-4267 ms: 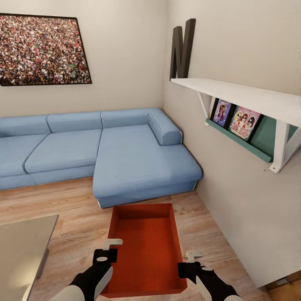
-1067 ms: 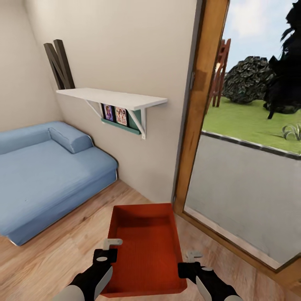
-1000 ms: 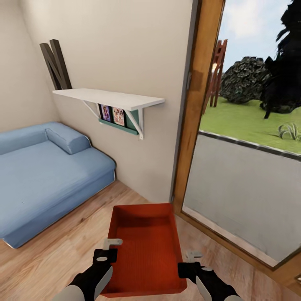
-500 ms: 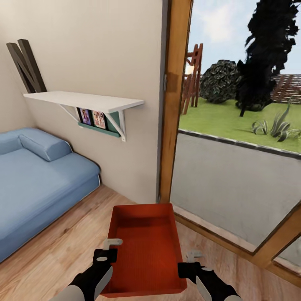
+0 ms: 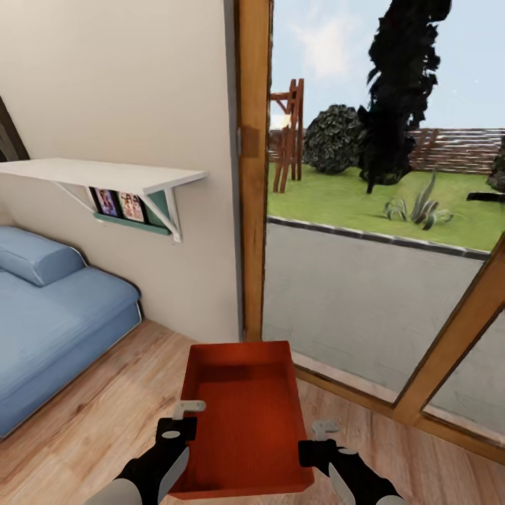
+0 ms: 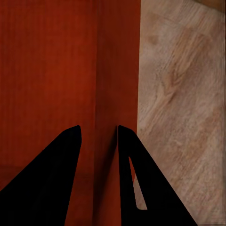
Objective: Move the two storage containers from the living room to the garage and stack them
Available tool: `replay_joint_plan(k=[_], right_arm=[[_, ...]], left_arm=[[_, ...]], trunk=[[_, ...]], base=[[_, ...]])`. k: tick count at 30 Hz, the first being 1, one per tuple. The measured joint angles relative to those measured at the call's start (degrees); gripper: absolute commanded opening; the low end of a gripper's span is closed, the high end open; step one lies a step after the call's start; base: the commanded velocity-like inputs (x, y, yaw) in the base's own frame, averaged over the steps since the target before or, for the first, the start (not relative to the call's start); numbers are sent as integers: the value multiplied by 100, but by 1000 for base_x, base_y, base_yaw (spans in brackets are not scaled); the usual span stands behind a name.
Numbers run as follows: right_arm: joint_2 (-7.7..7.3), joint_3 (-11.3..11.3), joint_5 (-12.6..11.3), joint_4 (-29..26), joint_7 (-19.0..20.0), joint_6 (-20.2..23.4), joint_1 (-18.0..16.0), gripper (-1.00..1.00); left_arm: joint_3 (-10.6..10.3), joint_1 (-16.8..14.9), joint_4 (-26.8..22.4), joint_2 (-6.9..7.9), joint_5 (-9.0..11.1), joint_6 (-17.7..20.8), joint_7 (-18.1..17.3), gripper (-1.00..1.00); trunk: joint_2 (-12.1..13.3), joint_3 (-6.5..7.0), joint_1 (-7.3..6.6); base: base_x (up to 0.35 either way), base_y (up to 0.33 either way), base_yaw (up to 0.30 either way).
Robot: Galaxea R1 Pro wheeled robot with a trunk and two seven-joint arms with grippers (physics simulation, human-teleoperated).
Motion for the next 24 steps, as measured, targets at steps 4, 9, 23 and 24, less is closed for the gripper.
replay_joint_plan(k=[4,9,23,24], right_arm=[[0,0,1,0,0,3,0,-100],[0,-5,7,0,3,3,0,-100],[0,-5,7,0,3,4,0,-100],[0,-5,7,0,3,4,0,-100]], left_arm=[[1,0,3,-1,1,0,0,-100],[0,0,3,-1,2,0,2,-100],[2,0,4,-2,0,0,1,-100],[2,0,4,-2,0,0,1,-100]], trunk=[[0,17,0],[0,38,0],[0,100,-1],[0,105,-1]], base=[[-86,0,-264],[-86,0,-264],[-52,0,-264],[-2,0,-264]])
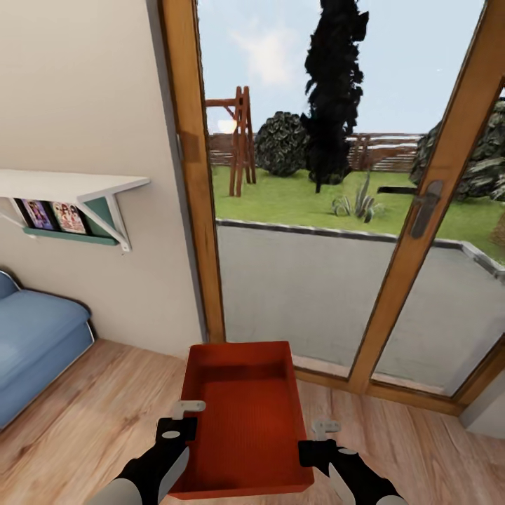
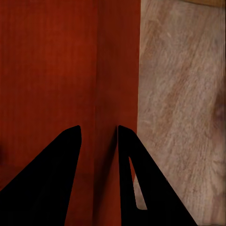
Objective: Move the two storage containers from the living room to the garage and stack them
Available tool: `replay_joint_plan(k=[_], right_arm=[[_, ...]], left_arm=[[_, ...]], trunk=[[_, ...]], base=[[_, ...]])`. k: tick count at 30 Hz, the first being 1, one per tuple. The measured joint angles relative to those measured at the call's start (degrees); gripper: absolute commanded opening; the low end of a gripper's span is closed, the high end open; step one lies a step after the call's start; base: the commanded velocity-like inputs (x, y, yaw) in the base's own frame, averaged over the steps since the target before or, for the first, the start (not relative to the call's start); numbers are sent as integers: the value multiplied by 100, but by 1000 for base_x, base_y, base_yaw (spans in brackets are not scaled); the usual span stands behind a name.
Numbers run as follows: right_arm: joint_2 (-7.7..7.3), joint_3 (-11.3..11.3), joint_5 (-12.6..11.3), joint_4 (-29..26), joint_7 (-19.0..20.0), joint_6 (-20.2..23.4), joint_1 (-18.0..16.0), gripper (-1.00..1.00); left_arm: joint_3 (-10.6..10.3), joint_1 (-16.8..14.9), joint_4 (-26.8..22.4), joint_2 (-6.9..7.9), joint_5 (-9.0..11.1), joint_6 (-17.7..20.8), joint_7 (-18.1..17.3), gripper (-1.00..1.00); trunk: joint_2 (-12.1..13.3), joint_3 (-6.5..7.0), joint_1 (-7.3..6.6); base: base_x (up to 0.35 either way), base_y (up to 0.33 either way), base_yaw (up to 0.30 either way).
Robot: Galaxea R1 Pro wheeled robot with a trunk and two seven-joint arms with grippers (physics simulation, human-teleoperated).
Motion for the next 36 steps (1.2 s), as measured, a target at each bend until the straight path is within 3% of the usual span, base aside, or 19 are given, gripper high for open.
replay_joint_plan(k=[36], right_arm=[[0,0,0,0,0,-2,0,-100]], left_arm=[[-1,0,-2,0,0,0,0,-100]], trunk=[[0,184,0]], base=[[0,0,-263]])
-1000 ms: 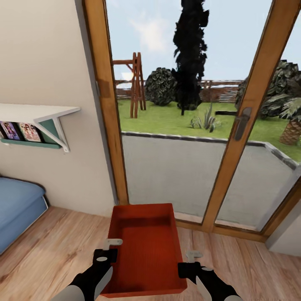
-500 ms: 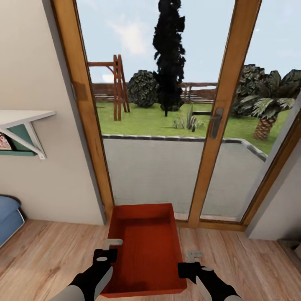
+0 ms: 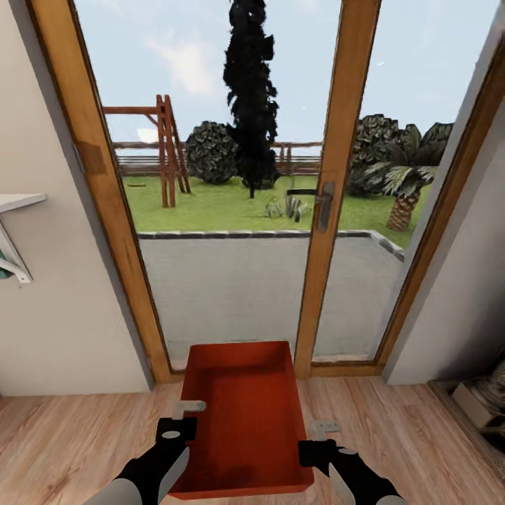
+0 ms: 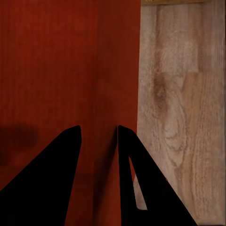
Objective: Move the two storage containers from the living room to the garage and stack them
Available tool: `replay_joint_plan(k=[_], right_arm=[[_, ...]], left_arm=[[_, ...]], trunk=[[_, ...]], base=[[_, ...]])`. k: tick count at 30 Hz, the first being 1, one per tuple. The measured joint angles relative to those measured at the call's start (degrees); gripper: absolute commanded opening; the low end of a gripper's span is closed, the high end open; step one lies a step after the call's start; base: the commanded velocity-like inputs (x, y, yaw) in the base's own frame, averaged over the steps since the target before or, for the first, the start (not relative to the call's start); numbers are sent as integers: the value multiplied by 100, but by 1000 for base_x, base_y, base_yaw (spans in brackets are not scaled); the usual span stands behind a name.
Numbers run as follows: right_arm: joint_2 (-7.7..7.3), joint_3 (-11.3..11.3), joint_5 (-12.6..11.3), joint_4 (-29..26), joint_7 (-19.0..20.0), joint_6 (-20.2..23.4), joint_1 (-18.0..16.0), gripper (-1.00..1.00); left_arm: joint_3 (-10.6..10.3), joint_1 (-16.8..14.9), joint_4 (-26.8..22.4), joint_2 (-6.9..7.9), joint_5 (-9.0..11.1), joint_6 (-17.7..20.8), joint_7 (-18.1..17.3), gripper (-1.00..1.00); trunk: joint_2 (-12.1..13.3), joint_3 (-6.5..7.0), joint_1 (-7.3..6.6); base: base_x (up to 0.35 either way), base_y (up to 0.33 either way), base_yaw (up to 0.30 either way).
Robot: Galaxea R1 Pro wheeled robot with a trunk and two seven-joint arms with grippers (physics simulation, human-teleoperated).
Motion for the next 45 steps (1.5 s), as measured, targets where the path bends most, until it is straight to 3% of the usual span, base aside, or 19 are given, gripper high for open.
replay_joint_plan(k=[45], right_arm=[[0,0,0,0,0,2,0,-100]], left_arm=[[-2,0,1,0,5,0,2,-100]], trunk=[[0,212,0]], base=[[0,0,-226]])
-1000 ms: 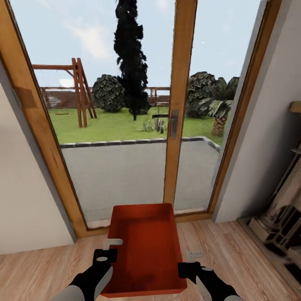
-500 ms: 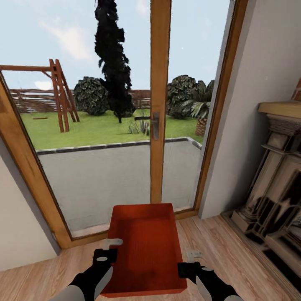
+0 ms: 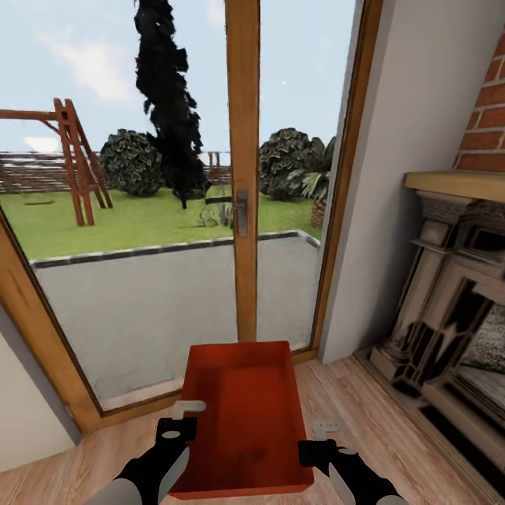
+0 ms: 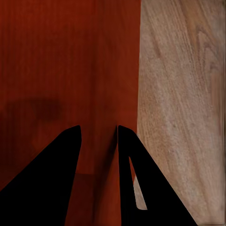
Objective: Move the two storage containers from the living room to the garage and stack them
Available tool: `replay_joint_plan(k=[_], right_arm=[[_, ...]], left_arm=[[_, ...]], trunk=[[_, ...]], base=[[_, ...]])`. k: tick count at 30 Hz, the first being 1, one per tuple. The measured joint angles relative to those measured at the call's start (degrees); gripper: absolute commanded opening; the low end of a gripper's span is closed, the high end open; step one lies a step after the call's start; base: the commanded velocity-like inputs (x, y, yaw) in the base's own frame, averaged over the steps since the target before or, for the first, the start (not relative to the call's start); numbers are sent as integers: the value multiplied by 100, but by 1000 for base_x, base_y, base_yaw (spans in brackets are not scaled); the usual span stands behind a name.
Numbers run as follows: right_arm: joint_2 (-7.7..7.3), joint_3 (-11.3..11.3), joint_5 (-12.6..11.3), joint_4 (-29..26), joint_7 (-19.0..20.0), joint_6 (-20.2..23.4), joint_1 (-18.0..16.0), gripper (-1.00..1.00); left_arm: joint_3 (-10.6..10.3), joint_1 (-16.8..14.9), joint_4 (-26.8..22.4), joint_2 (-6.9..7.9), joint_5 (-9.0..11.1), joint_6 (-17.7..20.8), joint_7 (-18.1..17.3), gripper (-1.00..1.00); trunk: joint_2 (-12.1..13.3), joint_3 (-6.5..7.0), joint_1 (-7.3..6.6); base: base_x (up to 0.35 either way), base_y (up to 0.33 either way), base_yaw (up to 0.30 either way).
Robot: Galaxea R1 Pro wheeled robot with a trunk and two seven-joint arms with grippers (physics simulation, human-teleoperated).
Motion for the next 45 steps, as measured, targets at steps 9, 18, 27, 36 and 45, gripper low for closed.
replay_joint_plan(k=[9,18,27,36,45], right_arm=[[0,0,0,0,0,-2,0,-100],[0,0,0,0,0,0,0,-100],[0,0,0,0,1,-3,0,-100],[0,0,0,0,0,-2,0,-100],[0,0,0,0,1,-3,0,-100]], left_arm=[[-4,0,-3,1,5,0,2,-100],[-1,0,0,0,1,0,0,-100],[-3,0,-3,1,4,0,2,-100],[-5,0,-3,1,9,0,3,-100],[-6,0,-4,1,8,0,3,-100]], trunk=[[0,25,0],[0,57,0],[0,92,0],[0,134,0],[0,182,0]], base=[[0,0,-291],[0,0,-292],[0,0,-289],[0,0,-275],[0,0,-266]])
